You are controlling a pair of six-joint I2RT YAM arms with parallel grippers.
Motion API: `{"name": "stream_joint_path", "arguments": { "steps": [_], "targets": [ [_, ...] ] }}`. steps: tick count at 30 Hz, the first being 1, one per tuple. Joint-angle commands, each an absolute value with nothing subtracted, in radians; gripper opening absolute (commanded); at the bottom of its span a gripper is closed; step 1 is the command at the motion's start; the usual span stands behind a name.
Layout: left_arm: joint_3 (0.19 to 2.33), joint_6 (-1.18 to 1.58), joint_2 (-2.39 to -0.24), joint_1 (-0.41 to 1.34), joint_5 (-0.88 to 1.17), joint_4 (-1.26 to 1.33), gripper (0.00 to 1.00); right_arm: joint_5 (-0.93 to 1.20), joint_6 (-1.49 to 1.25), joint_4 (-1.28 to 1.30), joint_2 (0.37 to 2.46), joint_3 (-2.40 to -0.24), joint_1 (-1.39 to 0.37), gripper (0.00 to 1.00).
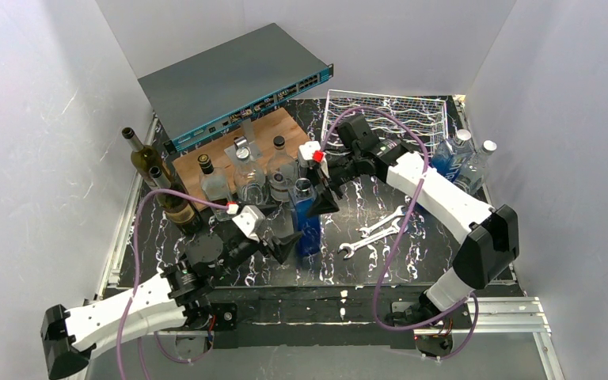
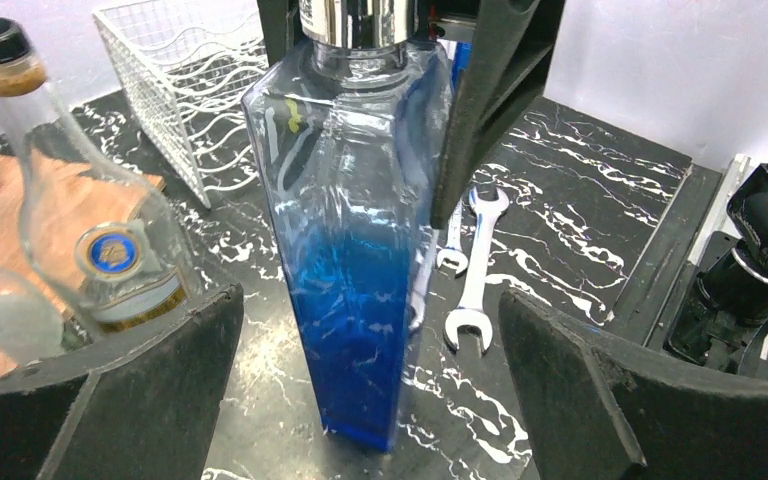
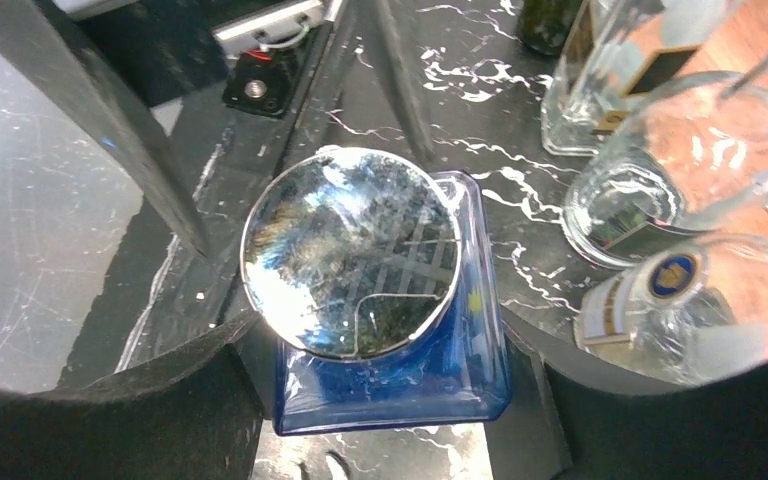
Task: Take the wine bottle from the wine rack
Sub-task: Place the wine bottle at the center of the board.
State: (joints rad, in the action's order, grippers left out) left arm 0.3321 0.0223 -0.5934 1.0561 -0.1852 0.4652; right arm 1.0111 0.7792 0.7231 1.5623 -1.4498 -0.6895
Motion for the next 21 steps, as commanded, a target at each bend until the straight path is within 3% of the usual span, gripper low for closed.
{"name": "stream_joint_path", "arguments": {
  "steps": [1,8,21],
  "targets": [
    [0.433,0.095,-0.500,1.053,-0.266,0.148,0.98,0.967,0.719,0.638,1.590,-1.566,-0.690,0.06],
    [0.522,0.194,-0.471,1.054,-0.299,-0.180,0.98,0.877,0.644,0.558,1.639,-1.605,-0.684,0.07],
    [0.480,0.263,-0.393,1.054,-0.299,-0.247,0.98,0.736,0.566,0.403,1.601,-1.533,-0.650,0.12]
  ]
}}
